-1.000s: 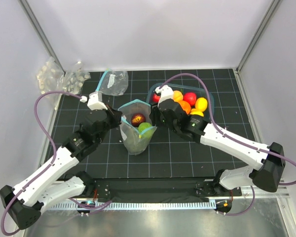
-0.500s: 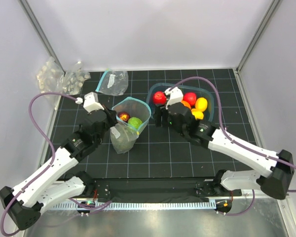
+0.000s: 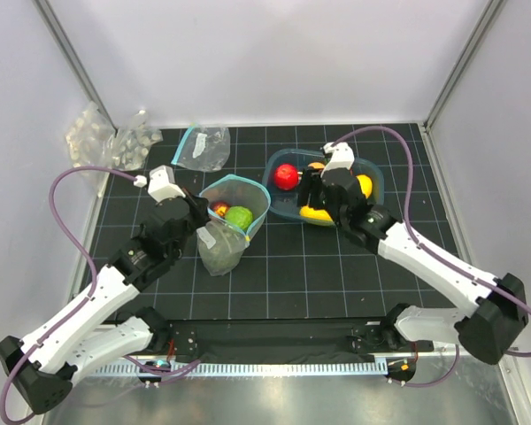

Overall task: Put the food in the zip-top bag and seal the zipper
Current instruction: Adjust the zipper food storage bag at the center of the board, then pick up the fake fruit from the bin.

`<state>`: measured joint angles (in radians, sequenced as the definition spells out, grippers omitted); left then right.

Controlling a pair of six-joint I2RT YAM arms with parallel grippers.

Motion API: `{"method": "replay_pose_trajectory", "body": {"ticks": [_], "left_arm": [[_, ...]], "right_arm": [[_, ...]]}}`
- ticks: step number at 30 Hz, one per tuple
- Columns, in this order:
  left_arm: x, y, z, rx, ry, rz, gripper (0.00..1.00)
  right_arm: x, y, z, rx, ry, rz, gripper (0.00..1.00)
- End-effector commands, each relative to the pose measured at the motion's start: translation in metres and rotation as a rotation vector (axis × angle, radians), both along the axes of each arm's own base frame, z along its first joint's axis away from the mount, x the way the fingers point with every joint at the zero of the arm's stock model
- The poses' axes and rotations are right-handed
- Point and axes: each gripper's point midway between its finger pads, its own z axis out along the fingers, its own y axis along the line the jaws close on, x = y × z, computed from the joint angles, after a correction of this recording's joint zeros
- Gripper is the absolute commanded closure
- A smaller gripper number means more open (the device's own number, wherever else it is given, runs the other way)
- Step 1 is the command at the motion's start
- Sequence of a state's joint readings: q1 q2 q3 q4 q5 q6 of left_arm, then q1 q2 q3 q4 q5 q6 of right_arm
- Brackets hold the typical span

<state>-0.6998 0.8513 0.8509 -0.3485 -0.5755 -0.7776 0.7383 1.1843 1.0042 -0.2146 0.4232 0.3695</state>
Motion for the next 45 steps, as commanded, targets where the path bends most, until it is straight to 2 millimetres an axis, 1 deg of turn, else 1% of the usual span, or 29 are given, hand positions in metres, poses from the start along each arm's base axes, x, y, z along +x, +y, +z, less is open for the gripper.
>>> {"method": "replay_pose_trajectory", "body": {"ticks": [1,2,3,4,6,7,8,10,12,13,14,16,17,18,21,23,24,26,27,30,31,33,34,39,45], "left_arm": [[0.003,0.005,0.02,-0.038,-0.062,0.03,1.0],[0.003,0.005,0.021,-0.039,-0.064,0.03,1.0],[0.003,0.004,0.02,-0.04,-0.062,0.026,1.0],[0.002,0.003,0.021,-0.045,-0.064,0.02,1.0],[0.002,0.001,0.021,-0.049,-0.065,0.013,1.0],[0.002,0.001,0.021,-0.05,-0.067,0.008,1.0],[0.002,0.0,0.02,-0.05,-0.064,0.006,1.0],[0.002,0.0,0.022,-0.053,-0.069,0.007,1.0],[0.002,0.001,0.021,-0.05,-0.068,0.006,1.0],[0.002,0.001,0.021,-0.05,-0.068,0.008,1.0],[0.002,0.001,0.022,-0.053,-0.07,0.008,1.0],[0.002,0.0,0.022,-0.051,-0.069,0.006,1.0],[0.002,0.0,0.021,-0.054,-0.068,0.006,1.0],[0.002,0.0,0.022,-0.055,-0.068,0.003,1.0],[0.002,-0.003,0.021,-0.056,-0.065,-0.006,1.0],[0.002,-0.003,0.02,-0.053,-0.064,-0.005,1.0],[0.002,-0.002,0.021,-0.056,-0.065,-0.003,1.0],[0.002,-0.003,0.021,-0.058,-0.066,-0.007,1.0],[0.002,-0.003,0.022,-0.059,-0.067,-0.009,1.0],[0.002,-0.003,0.021,-0.056,-0.065,-0.007,1.0],[0.002,-0.003,0.02,-0.057,-0.064,-0.009,1.0],[0.002,-0.003,0.022,-0.062,-0.067,-0.009,1.0],[0.002,-0.003,0.02,-0.057,-0.064,-0.007,1.0],[0.002,-0.003,0.021,-0.06,-0.067,-0.007,1.0],[0.002,-0.004,0.021,-0.06,-0.065,-0.011,1.0]], "right_arm": [[0.021,0.001,-0.007,0.054,0.038,-0.009,0.31],[0.025,0.002,-0.014,0.043,0.056,-0.008,0.31],[0.029,0.001,-0.014,0.028,0.072,-0.012,0.3],[0.035,0.002,-0.031,-0.015,0.116,-0.029,0.29],[0.04,-0.004,-0.039,-0.053,0.166,-0.086,0.23],[0.045,-0.004,-0.053,-0.067,0.202,-0.11,0.21],[0.047,-0.005,-0.056,-0.066,0.217,-0.126,0.16],[0.05,-0.005,-0.066,-0.066,0.252,-0.139,0.15],[0.052,-0.008,-0.068,-0.074,0.256,-0.16,0.14],[0.053,-0.012,-0.069,-0.076,0.258,-0.189,0.11],[0.054,-0.017,-0.07,-0.037,0.27,-0.256,0.01],[0.054,-0.04,-0.079,0.003,0.324,-0.389,0.0],[0.054,-0.042,-0.085,0.088,0.367,-0.445,0.0],[0.049,-0.041,-0.094,0.112,0.422,-0.446,0.0],[0.046,-0.053,-0.101,0.166,0.451,-0.569,0.0],[0.044,-0.054,-0.106,0.188,0.468,-0.59,0.0],[0.04,-0.051,-0.112,0.22,0.502,-0.602,0.0],[0.039,-0.042,-0.12,0.246,0.541,-0.582,0.0],[0.039,-0.041,-0.129,0.248,0.573,-0.596,0.0],[0.038,-0.042,-0.138,0.205,0.639,-0.63,0.0],[0.038,-0.042,-0.149,0.176,0.674,-0.64,0.0],[0.038,-0.042,-0.153,0.14,0.709,-0.651,0.0],[0.039,-0.042,-0.163,0.114,0.73,-0.656,0.0],[0.042,-0.045,-0.181,0.1,0.74,-0.698,0.01],[0.046,-0.053,-0.19,0.101,0.714,-0.733,0.02]]}}
